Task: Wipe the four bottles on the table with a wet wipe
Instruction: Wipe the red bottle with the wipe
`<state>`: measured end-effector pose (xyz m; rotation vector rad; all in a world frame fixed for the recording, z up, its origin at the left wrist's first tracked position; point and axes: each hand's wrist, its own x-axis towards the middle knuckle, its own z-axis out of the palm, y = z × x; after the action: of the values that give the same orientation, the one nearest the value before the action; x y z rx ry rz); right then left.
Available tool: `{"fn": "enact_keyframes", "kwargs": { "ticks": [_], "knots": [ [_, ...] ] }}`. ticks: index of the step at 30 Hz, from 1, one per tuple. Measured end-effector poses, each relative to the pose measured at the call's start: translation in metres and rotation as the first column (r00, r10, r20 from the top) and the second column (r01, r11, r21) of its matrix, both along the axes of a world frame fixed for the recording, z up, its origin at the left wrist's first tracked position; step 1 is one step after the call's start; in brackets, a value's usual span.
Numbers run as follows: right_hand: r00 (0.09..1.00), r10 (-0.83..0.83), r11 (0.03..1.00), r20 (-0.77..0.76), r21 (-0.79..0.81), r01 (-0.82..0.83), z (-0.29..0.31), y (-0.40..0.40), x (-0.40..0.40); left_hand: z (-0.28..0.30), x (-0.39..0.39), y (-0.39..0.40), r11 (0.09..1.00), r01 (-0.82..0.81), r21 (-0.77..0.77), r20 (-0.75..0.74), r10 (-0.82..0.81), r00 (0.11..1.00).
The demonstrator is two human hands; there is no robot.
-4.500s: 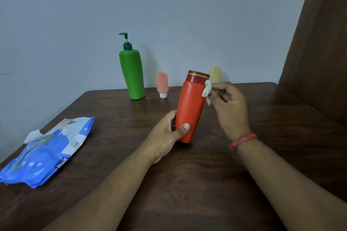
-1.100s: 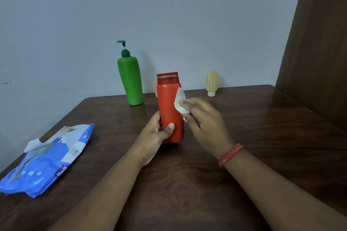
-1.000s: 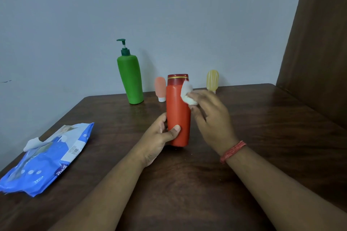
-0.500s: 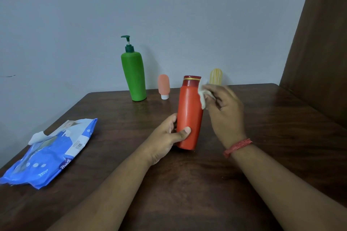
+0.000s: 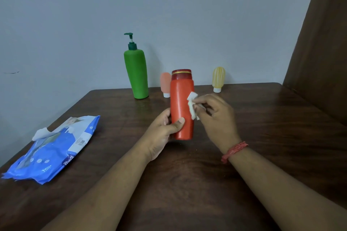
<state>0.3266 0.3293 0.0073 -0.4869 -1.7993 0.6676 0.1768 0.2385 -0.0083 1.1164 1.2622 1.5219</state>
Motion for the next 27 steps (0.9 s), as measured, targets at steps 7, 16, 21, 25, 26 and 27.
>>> {"fn": "enact_keyframes", "kwargs": {
  "ticks": [7,16,21,25,26,27],
  "knots": [
    [0.999,0.019,0.988,-0.039,-0.152,-0.025,0.005,0.004,0.006,0.001,0.005,-0.002,0.999,0.038,-0.025,-0.018,-0.039,0.999],
    [0.965,0.126,0.988,0.232,0.055,-0.142,-0.006,-0.009,-0.006,0.006,-0.006,0.002,0.969,-0.238,0.065,0.215,0.219,0.952],
    [0.949,0.101,0.988,0.298,0.082,-0.131,-0.008,-0.008,-0.005,0.006,-0.002,0.005,0.959,-0.281,0.017,0.255,0.268,0.929],
    [0.95,0.072,0.992,0.303,0.076,-0.1,-0.011,-0.01,-0.008,0.006,-0.002,0.004,0.966,-0.256,-0.028,0.315,0.252,0.915],
    [0.955,0.071,0.992,0.288,0.083,-0.098,-0.011,-0.01,-0.009,0.006,-0.001,0.005,0.968,-0.248,-0.03,0.325,0.244,0.913],
    [0.959,0.072,0.991,0.273,0.091,-0.1,-0.012,-0.011,-0.009,0.006,0.0,0.005,0.97,-0.24,-0.031,0.335,0.236,0.912]
  ]
}}
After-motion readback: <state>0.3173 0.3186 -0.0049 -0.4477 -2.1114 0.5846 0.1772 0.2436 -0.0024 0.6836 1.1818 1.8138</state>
